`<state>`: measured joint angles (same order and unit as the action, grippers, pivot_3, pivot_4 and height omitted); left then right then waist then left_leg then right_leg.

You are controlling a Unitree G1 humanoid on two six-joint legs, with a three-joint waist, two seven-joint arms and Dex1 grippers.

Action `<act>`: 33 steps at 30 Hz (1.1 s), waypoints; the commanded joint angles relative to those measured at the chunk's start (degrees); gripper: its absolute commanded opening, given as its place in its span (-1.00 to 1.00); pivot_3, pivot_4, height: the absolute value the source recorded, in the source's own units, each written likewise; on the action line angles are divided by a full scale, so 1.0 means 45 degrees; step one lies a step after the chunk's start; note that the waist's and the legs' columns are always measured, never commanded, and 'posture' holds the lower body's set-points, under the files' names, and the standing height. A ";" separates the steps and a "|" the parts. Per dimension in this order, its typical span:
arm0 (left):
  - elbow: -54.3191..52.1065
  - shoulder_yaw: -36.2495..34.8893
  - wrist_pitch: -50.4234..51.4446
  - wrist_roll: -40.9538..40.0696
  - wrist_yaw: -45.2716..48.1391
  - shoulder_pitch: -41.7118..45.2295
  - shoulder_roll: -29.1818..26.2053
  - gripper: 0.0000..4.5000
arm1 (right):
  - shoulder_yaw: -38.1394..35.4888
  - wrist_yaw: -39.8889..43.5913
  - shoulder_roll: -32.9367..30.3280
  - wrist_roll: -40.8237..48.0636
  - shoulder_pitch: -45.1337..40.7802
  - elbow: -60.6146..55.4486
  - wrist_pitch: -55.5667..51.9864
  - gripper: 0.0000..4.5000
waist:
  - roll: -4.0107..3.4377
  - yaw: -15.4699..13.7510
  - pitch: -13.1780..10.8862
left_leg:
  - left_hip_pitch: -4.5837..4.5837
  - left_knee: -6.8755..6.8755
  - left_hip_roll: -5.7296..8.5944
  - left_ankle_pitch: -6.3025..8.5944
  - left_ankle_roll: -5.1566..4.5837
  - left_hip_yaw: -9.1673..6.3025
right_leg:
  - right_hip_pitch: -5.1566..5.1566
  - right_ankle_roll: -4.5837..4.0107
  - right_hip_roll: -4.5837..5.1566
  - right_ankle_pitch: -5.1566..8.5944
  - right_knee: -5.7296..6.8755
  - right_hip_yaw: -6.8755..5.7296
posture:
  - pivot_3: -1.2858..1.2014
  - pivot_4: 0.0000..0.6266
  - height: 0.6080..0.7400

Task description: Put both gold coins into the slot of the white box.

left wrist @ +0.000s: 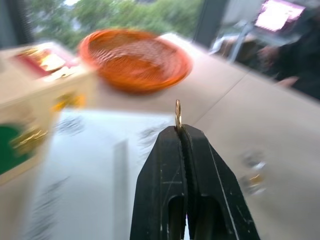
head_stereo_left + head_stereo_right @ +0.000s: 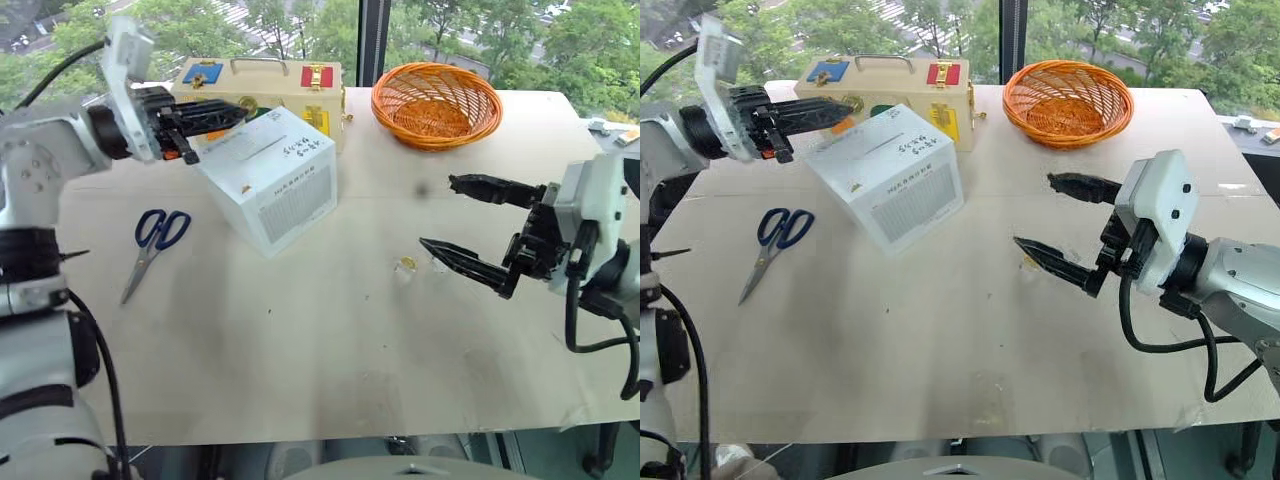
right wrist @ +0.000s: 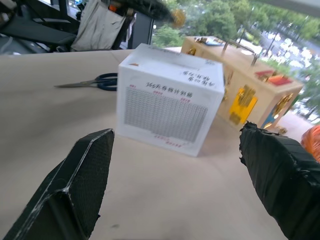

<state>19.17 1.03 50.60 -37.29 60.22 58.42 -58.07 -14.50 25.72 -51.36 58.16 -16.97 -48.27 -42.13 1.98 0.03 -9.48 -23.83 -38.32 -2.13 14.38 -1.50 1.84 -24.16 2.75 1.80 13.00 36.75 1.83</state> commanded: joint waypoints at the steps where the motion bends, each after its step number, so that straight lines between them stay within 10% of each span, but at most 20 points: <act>1: 0.1876 0.1427 -0.0542 0.1818 0.1430 0.1595 0.0187 -1.00 | 0.0245 0.0034 0.0133 -0.0739 -0.0133 -0.0138 0.0478 0.90 | 0.0009 -0.0102 -0.0005 | -0.0008 -0.0001 0.0001 0.0000 0.0000 -0.0003 | -0.0001 0.0000 0.0002 0.0000 0.0000 -0.0006 | 0.03 -0.52 1.00; 33: 0.3512 0.2441 -0.2439 0.6427 0.3795 0.2338 0.1582 -1.00 | 0.0297 -0.0229 0.0395 -0.1207 0.0595 -0.0632 0.0357 0.90 | 0.0011 -0.0153 -0.0004 | -0.0022 -0.0027 -0.0007 0.0000 -0.0001 -0.0012 | -0.0016 0.0057 0.0002 -0.0026 0.0041 -0.0015 | 0.03 -0.52 1.00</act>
<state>35.99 11.76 39.65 -10.01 78.24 69.64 -50.84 -11.65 24.61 -49.15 52.56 -14.36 -49.78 -41.18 2.02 -0.66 -9.49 -23.91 -38.45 -2.17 14.38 -1.51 1.79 -24.22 3.01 1.81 12.88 36.95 1.77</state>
